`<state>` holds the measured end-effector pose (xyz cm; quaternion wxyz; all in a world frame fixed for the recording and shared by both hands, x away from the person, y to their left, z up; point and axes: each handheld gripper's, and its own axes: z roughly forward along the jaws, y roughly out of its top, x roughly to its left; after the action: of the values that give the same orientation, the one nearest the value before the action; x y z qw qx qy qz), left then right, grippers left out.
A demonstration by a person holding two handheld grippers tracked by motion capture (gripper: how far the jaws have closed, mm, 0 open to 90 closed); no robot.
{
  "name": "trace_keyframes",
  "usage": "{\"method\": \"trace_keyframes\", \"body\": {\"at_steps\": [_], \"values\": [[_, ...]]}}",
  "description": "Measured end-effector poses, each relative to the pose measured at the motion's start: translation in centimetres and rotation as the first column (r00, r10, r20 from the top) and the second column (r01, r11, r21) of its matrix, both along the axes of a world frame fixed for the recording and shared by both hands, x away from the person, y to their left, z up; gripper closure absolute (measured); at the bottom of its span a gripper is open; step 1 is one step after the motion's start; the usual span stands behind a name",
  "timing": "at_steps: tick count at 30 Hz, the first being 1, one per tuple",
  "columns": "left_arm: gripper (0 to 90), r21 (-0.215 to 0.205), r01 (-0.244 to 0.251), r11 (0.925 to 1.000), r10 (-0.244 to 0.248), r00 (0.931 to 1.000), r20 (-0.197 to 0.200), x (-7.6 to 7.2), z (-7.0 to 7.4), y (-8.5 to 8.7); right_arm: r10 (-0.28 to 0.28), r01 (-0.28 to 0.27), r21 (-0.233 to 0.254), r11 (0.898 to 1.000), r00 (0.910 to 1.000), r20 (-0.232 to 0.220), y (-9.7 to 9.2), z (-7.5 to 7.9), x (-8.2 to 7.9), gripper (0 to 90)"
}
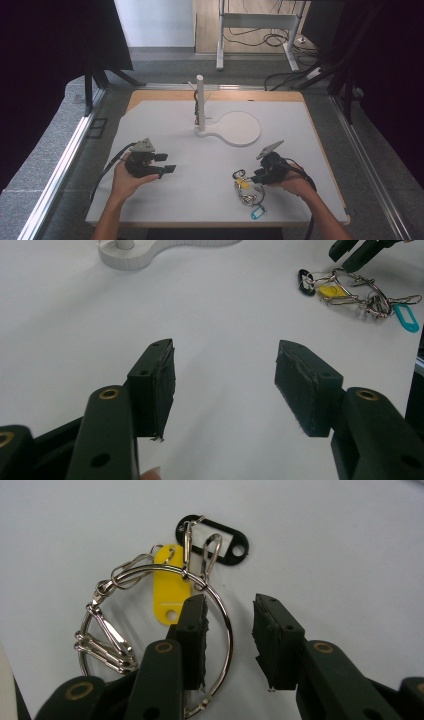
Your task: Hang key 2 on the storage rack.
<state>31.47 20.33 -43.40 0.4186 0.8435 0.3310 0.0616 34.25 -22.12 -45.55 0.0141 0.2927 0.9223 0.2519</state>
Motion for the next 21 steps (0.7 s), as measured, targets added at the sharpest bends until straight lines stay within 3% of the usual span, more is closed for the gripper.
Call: {"method": "trace_keyframes", "body": {"at_steps": [9,13,21], "values": [[42.0,0.002,0.010,0.9999,-0.010,0.9999,0.001,0.0,-0.1,0.0,0.064,-0.066,-0.084,0.994,0.9977,-0.023,1.4,-0.4,0.4,70.4],[42.0,-0.001,0.009,1.0000,-0.009,0.9999,0.005,-0.1,-0.1,0.0,0.093,-0.094,-0.137,0.986,0.9956,-0.008,2.2,-0.6,0.5,71.2],[42.0,0.001,0.009,1.0000,-0.009,0.9999,0.005,-0.1,-0.1,0.0,0.117,-0.116,-0.160,0.980,0.9932,-0.002,2.4,-0.6,0.4,79.1]]}}
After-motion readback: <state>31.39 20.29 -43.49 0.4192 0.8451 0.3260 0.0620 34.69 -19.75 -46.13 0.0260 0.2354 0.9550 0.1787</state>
